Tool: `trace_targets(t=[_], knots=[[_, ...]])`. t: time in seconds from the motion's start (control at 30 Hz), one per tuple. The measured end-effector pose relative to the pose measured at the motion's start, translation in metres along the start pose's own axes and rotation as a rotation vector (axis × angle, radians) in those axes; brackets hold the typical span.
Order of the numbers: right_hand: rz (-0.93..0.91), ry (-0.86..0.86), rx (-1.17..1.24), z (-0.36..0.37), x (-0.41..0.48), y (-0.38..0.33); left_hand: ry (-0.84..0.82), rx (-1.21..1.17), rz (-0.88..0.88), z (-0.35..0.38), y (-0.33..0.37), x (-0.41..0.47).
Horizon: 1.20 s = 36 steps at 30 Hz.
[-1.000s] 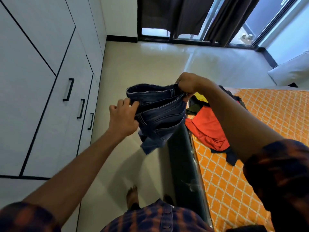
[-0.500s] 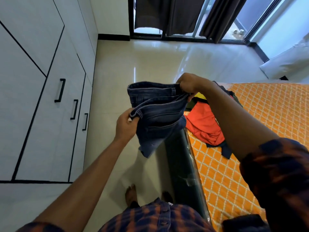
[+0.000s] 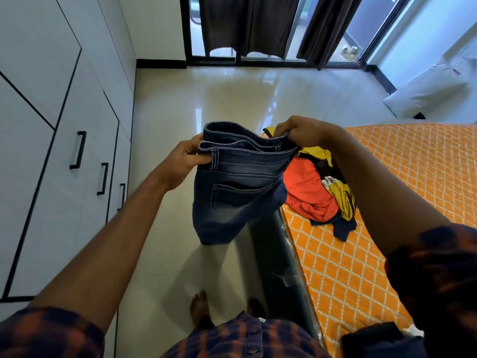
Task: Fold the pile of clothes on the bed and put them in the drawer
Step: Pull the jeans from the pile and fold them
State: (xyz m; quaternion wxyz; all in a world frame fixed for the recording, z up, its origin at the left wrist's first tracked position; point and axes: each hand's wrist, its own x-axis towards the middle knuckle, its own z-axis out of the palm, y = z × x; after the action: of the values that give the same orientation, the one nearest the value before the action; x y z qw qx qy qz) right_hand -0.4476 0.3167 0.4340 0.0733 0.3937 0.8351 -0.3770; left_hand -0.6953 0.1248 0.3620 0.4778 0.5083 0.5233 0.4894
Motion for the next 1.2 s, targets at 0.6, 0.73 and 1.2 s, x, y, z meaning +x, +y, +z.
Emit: trace_targets(t=[0.6,0.73,1.2], knots=[[-0.278,0.279,0.932,0.082,-0.016,0.03,0.34,0.146,0.156,-0.005,0.054,-0.013],[-0.245,-0.014,0.92,0.067,0.013,0.011,0.355,0.093,0.075,-0.044,0.063,-0.022],[-0.447,0.275,0.753,0.033,0.074,-0.048,0.498,-0.026,0.128,-0.098,0.055,0.0]])
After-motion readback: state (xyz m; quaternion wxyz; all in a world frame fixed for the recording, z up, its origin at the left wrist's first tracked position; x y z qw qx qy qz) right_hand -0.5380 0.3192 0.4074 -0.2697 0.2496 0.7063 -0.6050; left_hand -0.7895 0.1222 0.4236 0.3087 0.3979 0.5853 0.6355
